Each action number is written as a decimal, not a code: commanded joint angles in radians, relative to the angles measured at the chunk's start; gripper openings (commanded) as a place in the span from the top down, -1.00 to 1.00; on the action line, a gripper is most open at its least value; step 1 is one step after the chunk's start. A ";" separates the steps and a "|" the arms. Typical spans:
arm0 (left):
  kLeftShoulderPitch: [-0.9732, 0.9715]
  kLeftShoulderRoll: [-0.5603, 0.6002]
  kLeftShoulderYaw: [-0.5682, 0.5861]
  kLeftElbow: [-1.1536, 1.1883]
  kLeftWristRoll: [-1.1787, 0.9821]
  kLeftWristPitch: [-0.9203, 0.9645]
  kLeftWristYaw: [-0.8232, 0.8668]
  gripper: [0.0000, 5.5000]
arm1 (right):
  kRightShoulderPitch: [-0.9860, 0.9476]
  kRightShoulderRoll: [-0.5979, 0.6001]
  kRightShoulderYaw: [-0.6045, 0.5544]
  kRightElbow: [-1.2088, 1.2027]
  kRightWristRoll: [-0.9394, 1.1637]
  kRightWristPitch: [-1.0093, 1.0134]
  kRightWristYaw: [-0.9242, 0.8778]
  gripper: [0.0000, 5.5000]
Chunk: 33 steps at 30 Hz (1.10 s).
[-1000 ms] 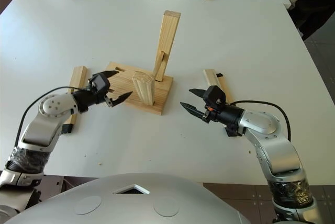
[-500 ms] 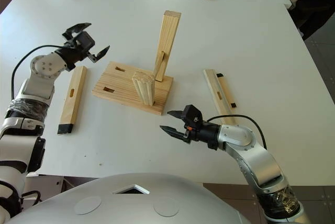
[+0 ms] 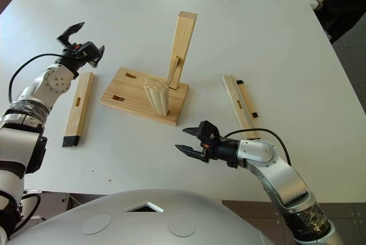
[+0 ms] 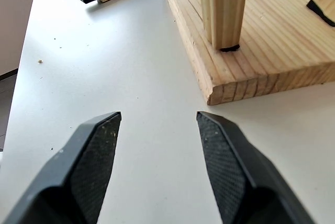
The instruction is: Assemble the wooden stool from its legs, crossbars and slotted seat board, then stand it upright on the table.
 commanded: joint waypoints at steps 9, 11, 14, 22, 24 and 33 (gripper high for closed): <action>0.077 0.087 -0.072 0.072 0.052 -0.052 -0.057 -0.67 | -0.064 0.012 0.054 0.020 -0.030 0.009 -0.009 0.02; 0.085 0.078 -0.062 0.049 0.019 -0.081 -0.107 -0.67 | -0.055 0.018 0.056 0.030 -0.038 0.007 -0.023 0.02; 0.092 0.062 -0.054 0.012 -0.022 -0.110 -0.169 -0.67 | -0.038 0.024 0.060 0.045 -0.053 -0.003 -0.040 0.02; 0.146 0.045 -0.057 -0.109 -0.084 -0.159 -0.301 -0.67 | -0.087 0.073 0.028 0.169 -0.156 -0.053 -0.154 0.02; 0.151 0.049 -0.054 -0.121 -0.091 -0.158 -0.319 -0.67 | -0.107 0.103 0.021 0.198 -0.184 -0.062 -0.196 0.02; 0.190 0.049 -0.025 -0.249 -0.167 -0.141 -0.428 -0.67 | -0.132 0.171 0.025 0.293 -0.300 -0.130 -0.306 0.02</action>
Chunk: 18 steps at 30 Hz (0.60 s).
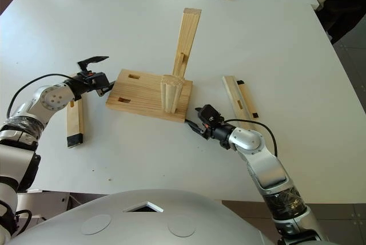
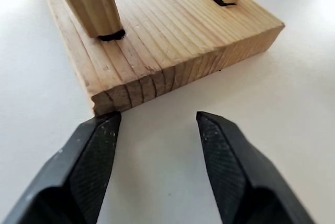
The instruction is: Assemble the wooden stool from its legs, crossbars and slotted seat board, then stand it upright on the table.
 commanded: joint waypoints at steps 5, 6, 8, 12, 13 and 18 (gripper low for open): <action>0.079 -0.028 0.006 -0.222 -0.094 0.021 -0.148 -0.67 | -0.063 0.043 -0.041 0.110 -0.071 -0.048 -0.063 0.02; 0.089 -0.028 0.008 -0.253 -0.109 0.030 -0.169 -0.67 | -0.072 0.044 -0.048 0.126 -0.078 -0.057 -0.068 0.02; 0.113 -0.024 0.014 -0.323 -0.134 0.054 -0.204 -0.67 | -0.095 0.049 -0.064 0.165 -0.087 -0.074 -0.072 0.02; 0.171 -0.003 0.025 -0.501 -0.202 0.117 -0.292 -0.67 | -0.150 0.048 -0.082 0.251 -0.117 -0.124 -0.072 0.02; 0.190 0.006 0.028 -0.555 -0.222 0.137 -0.315 -0.67 | -0.163 0.051 -0.085 0.270 -0.120 -0.134 -0.070 0.02; 0.270 0.086 0.041 -0.816 -0.376 0.218 -0.479 -0.67 | -0.211 0.080 -0.110 0.365 -0.122 -0.195 -0.074 0.02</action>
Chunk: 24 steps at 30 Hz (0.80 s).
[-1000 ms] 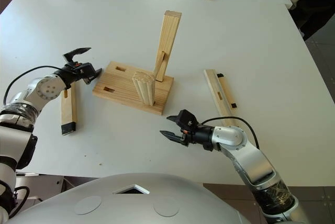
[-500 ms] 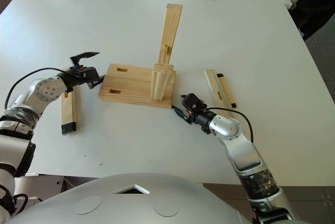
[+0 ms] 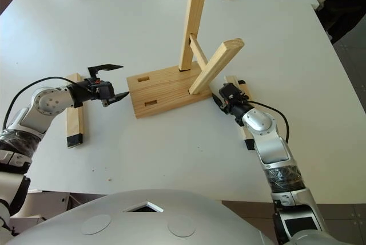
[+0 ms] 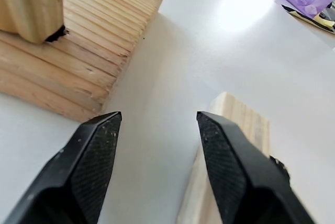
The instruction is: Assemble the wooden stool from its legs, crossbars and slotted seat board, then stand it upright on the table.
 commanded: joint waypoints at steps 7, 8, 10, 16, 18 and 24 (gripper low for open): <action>0.095 0.067 0.021 -0.446 -0.336 0.276 -0.263 -0.67 | -0.046 0.069 0.024 0.127 -0.002 -0.117 0.016 0.02; 0.115 0.075 0.020 -0.471 -0.340 0.289 -0.277 -0.67 | -0.051 0.070 0.025 0.136 -0.008 -0.126 0.016 0.02; 0.156 0.094 0.016 -0.513 -0.341 0.307 -0.303 -0.67 | -0.059 0.072 0.031 0.152 -0.019 -0.144 0.017 0.02; 0.225 0.097 0.014 -0.594 -0.342 0.367 -0.330 -0.67 | -0.090 0.066 0.046 0.195 -0.055 -0.187 0.027 0.02; 0.222 0.084 0.030 -0.622 -0.376 0.424 -0.324 -0.67 | -0.094 0.063 0.051 0.202 -0.068 -0.200 0.029 0.02; 0.036 -0.020 0.150 -0.552 -0.494 0.619 -0.219 -0.67 | -0.072 0.054 0.063 0.153 -0.107 -0.206 0.030 0.02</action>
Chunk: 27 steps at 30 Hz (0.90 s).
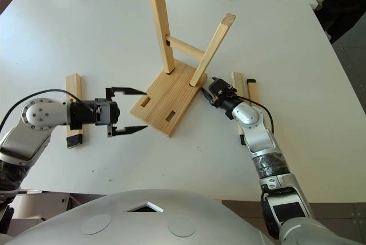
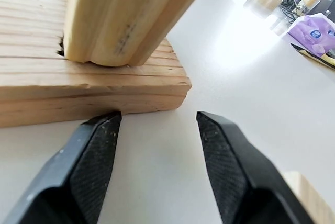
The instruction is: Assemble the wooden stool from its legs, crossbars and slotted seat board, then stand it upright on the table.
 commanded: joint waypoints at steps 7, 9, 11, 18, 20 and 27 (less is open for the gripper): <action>-0.241 -0.101 0.138 0.448 0.175 -0.074 0.268 -0.67 | -0.040 -0.005 0.050 -0.018 -0.060 0.007 0.038 0.02; -0.240 -0.100 0.107 0.584 0.293 -0.192 0.337 -0.67 | -0.064 -0.009 0.051 -0.005 -0.062 0.002 0.052 0.02; -0.234 -0.111 0.071 0.698 0.400 -0.289 0.418 -0.67 | -0.084 -0.015 0.054 0.010 -0.064 -0.007 0.070 0.02; -0.202 -0.176 -0.055 0.960 0.588 -0.523 0.541 -0.67 | -0.126 -0.030 0.067 0.046 -0.079 -0.031 0.113 0.02; -0.169 -0.179 -0.070 0.953 0.568 -0.556 0.505 -0.67 | -0.126 -0.031 0.070 0.041 -0.082 -0.032 0.120 0.02; -0.046 -0.195 -0.122 0.685 0.475 -0.517 0.386 -0.67 | -0.132 -0.014 0.101 0.047 -0.103 -0.041 0.120 0.02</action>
